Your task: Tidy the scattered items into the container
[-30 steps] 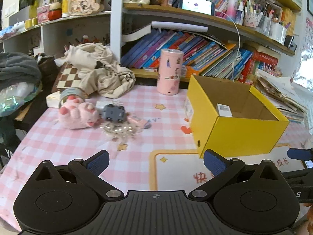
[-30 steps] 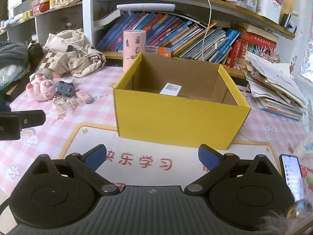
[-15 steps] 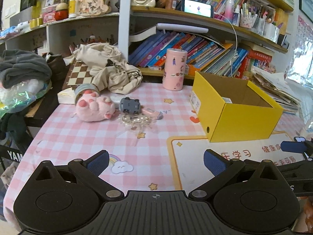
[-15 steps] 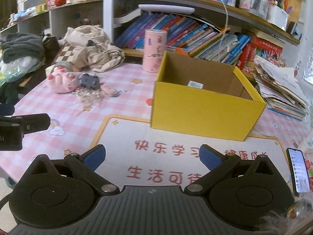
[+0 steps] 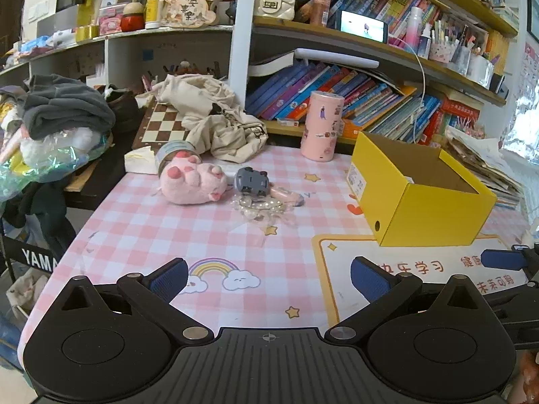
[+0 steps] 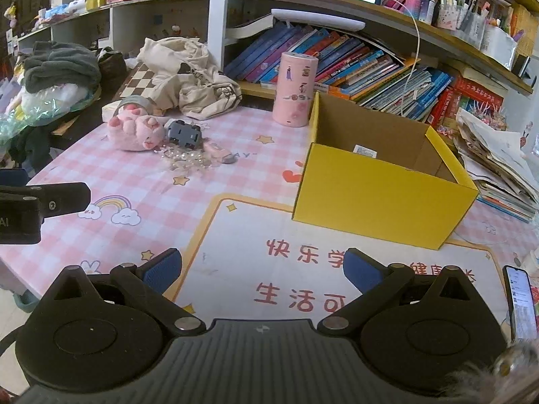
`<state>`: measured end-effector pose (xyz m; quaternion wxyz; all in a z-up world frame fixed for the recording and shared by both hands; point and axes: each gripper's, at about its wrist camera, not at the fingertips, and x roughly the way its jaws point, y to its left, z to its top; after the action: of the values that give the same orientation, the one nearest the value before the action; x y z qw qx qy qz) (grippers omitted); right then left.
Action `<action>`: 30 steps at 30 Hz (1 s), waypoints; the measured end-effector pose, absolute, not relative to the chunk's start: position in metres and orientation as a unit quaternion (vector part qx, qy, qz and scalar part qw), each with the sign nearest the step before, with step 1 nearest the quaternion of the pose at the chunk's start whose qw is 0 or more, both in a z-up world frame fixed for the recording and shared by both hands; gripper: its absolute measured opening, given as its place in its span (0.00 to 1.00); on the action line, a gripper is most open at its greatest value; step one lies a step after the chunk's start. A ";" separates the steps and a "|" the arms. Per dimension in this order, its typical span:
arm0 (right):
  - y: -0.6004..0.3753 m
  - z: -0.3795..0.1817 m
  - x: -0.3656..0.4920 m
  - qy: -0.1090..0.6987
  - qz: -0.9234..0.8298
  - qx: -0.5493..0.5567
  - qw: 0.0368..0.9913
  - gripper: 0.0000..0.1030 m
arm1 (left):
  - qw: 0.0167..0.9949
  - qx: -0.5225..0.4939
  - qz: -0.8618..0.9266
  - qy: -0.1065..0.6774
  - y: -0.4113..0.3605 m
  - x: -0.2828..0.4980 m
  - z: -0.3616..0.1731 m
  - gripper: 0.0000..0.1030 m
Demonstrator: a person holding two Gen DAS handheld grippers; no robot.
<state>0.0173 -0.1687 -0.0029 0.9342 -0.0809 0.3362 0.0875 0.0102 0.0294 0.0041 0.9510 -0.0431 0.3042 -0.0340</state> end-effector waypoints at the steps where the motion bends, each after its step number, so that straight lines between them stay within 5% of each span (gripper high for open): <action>1: -0.168 -0.003 0.017 0.336 0.088 -0.081 0.934 1.00 | 0.951 -0.043 -0.033 0.304 0.030 0.010 0.004 1.00; 30: -0.152 -0.005 0.009 0.343 0.107 -0.098 0.928 1.00 | 0.950 -0.050 -0.043 0.305 0.040 0.003 0.004 1.00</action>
<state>0.0091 -0.1515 -0.0048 0.9280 -0.0978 0.3433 0.1070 0.0032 0.0397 0.0037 0.9499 -0.0500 0.3055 -0.0434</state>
